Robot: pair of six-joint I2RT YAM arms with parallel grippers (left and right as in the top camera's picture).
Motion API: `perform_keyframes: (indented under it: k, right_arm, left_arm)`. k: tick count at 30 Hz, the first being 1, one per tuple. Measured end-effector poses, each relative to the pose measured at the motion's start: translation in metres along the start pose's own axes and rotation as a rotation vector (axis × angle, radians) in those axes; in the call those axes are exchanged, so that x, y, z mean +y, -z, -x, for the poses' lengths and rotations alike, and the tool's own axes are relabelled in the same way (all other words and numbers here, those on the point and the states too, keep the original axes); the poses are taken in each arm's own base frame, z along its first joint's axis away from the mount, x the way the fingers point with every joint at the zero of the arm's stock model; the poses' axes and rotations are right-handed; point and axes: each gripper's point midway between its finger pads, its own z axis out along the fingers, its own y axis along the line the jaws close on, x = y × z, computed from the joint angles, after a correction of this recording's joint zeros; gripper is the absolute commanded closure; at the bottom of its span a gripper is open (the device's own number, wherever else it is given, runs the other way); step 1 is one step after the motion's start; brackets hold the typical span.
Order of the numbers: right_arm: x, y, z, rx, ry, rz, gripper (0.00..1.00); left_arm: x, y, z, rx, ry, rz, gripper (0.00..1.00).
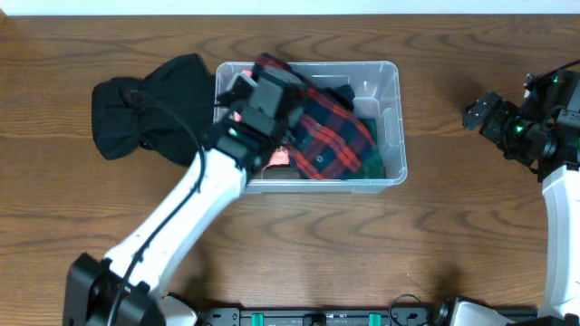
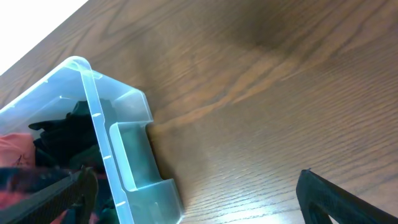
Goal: Pack container
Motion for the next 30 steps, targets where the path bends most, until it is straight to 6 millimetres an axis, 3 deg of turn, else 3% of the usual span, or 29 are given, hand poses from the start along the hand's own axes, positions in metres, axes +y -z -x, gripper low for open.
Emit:
perform_keyframes:
  k: [7,10,14,20,21,24,27,30]
  right_arm:
    - [0.0,0.0,0.0,0.0,0.0,0.0,0.01]
    - [0.0,0.0,0.0,0.0,0.0,0.0,0.01]
    - [0.0,0.0,0.0,0.0,0.0,0.0,0.01]
    - [0.0,0.0,0.0,0.0,0.0,0.0,0.01]
    - [0.0,0.0,0.0,0.0,0.0,0.0,0.01]
    - [0.0,0.0,0.0,0.0,0.0,0.0,0.01]
    - [0.0,0.0,0.0,0.0,0.0,0.0,0.01]
    - [0.0,0.0,0.0,0.0,0.0,0.0,0.01]
  left_arm:
    - [-0.033,0.013,-0.04,-0.026,0.078,-0.131,0.94]
    - [-0.049,0.018,-0.046,-0.037,0.108,-0.199,0.94]
    - [-0.05,0.019,-0.038,-0.079,0.135,-0.207,0.94]
    - [-0.021,0.009,-0.031,-0.141,0.099,-0.089,0.94]
    - [-0.012,0.005,-0.032,-0.146,0.086,-0.052,0.91]
    - [0.023,-0.007,-0.031,-0.171,0.043,0.09,0.62]
    - [0.043,-0.009,-0.03,-0.184,-0.019,0.175,0.57]
    - [0.048,-0.006,-0.029,-0.181,-0.122,0.203,0.54]
